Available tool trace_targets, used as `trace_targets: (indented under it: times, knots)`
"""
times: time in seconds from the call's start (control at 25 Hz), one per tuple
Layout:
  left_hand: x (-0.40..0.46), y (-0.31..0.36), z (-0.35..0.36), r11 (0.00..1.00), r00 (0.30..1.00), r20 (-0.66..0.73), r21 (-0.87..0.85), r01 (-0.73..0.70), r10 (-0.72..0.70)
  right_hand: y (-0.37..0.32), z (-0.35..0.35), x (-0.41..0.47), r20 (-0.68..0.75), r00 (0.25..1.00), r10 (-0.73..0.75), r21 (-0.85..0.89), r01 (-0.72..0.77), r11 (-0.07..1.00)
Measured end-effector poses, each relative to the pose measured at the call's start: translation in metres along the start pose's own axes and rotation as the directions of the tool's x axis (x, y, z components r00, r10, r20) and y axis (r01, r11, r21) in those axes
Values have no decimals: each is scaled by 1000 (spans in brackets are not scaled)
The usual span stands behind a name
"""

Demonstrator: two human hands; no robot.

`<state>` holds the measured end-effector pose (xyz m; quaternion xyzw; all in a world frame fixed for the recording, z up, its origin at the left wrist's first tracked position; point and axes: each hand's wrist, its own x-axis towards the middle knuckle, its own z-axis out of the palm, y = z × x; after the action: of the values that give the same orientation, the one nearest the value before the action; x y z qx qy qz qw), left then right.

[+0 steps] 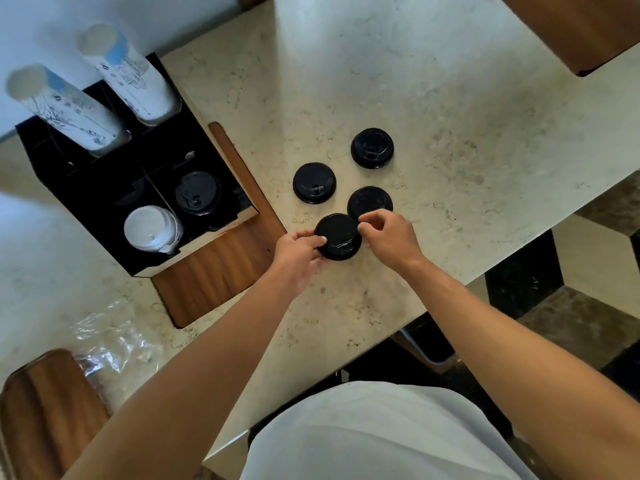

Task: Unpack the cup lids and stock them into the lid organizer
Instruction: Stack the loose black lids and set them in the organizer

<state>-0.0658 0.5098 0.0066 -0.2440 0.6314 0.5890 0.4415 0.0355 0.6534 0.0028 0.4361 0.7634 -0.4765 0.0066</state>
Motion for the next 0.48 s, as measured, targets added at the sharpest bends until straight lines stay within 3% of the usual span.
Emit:
trace_targets:
  times: [0.12, 0.2, 0.36, 0.48]
  knots:
    - [3, 6, -2, 996, 999, 19, -86, 35, -34, 3, -11, 18, -111, 978, -178, -139, 162, 977]
    - [3, 8, -6, 991, 998, 58, -128, 42, -35, 9, -16, 28, -66, 959, -276, -301, 245, 922]
    - [8, 12, -18, 980, 997, 64, -191, 53, -42, 15, -15, 43, 115, 956, -269, -455, 292, 842]
    - [12, 11, -23, 977, 997, 55, -205, 59, -49, 15, -8, 45, 98, 958, -271, -428, 286, 857]
